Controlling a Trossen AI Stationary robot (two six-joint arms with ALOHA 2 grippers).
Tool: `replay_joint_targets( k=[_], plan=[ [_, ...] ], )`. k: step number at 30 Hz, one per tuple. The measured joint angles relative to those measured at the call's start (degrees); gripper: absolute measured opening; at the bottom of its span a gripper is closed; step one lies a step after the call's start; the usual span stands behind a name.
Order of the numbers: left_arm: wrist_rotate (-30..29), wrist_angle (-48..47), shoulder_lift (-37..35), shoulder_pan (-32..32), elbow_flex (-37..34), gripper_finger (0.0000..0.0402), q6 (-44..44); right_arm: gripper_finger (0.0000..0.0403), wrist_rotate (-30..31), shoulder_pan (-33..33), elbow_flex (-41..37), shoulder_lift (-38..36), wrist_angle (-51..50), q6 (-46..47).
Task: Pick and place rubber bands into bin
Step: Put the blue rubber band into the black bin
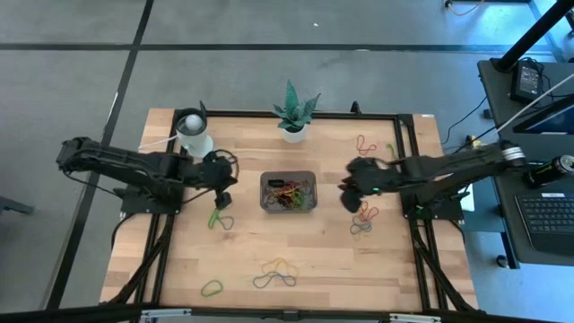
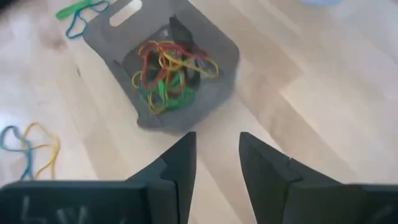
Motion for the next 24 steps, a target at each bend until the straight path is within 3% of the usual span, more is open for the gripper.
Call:
replay_joint_targets(
  k=[5,10,20,24],
  plan=[
    [3.0,-10.7,9.0,0.5,5.0,0.0001,-7.1,0.0125,0.0,2.2,-8.0,-10.8,-0.2,5.9],
    [6.9,-14.1,15.2,1.2,5.6,0.0015,-13.8,0.0125,-0.5,3.6,-12.9,-17.5,-0.1,8.4],
    [7.1,-14.0,24.9,1.3,5.6,0.0123,-11.7,0.0125,-0.6,3.9,-14.4,-20.6,-0.4,4.7],
    [8.7,-13.9,28.7,1.1,5.6,0.0149,-13.9,0.0125,-1.1,3.9,-14.4,-20.6,-0.5,2.1]
  ],
)
